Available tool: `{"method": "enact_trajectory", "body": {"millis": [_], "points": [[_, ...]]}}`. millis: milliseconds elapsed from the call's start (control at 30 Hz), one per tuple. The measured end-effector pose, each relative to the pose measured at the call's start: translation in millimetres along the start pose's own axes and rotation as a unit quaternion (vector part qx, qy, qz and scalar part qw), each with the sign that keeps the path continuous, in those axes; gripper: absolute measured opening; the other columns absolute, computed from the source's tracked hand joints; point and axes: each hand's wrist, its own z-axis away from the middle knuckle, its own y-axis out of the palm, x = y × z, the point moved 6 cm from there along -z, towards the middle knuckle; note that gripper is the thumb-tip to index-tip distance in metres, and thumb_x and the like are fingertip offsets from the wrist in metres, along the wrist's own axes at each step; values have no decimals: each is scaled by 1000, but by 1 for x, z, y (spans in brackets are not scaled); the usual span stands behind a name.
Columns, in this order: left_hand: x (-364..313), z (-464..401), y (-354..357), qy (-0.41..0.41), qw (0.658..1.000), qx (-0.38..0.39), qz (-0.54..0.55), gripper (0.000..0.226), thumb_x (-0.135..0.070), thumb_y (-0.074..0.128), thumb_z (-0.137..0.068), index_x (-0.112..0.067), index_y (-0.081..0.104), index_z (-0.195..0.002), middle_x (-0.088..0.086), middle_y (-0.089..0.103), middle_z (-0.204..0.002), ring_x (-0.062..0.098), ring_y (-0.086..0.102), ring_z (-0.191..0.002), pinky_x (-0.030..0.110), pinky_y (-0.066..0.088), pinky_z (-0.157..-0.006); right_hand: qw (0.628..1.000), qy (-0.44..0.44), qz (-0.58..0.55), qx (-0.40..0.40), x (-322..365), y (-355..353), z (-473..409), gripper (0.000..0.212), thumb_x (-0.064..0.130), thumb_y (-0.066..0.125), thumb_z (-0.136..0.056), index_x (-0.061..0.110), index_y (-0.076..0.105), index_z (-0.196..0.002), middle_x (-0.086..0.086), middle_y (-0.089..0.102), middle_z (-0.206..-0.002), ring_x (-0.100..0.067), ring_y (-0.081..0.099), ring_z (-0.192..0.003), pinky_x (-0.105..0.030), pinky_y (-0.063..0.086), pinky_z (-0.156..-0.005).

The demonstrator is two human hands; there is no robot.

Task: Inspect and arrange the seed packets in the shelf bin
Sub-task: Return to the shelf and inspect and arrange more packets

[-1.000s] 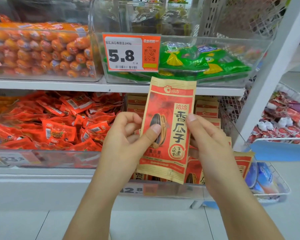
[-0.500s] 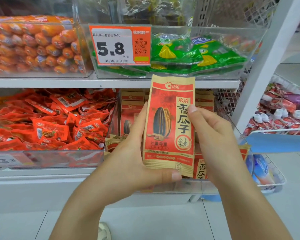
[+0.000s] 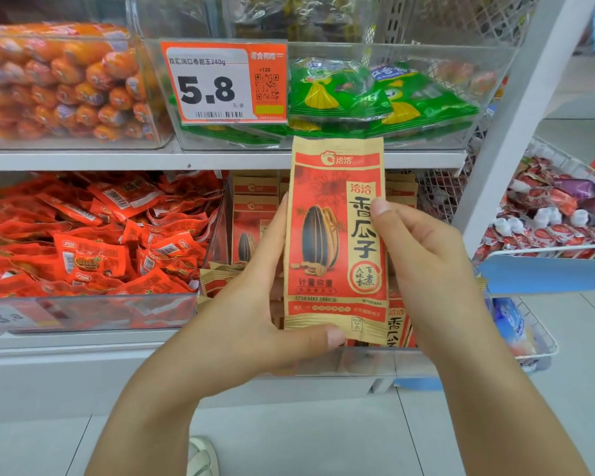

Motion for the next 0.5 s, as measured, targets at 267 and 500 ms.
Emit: {"method": "enact_trajectory", "body": {"millis": [267,500], "points": [[1,-5,-18,-4,982,-186,31,36,-42,61,-91,-29,58,-124,-4,73,-110,14,70,-101,34,55,-85,998,14,5,66,2,18,6,26,30,53,-97,18,73,-84,1,75,-75,-11,72,-69,-29,59,-62],[5,-5,-14,-14,991,-123,42,29,-31,68,-88,-26,58,-115,-4,75,-103,14,72,-93,25,57,-71,997,5,-78,-12,10,-1,3,17,27,70,-79,15,73,-92,-1,76,-80,-15,72,-74,-25,58,-66]]}}
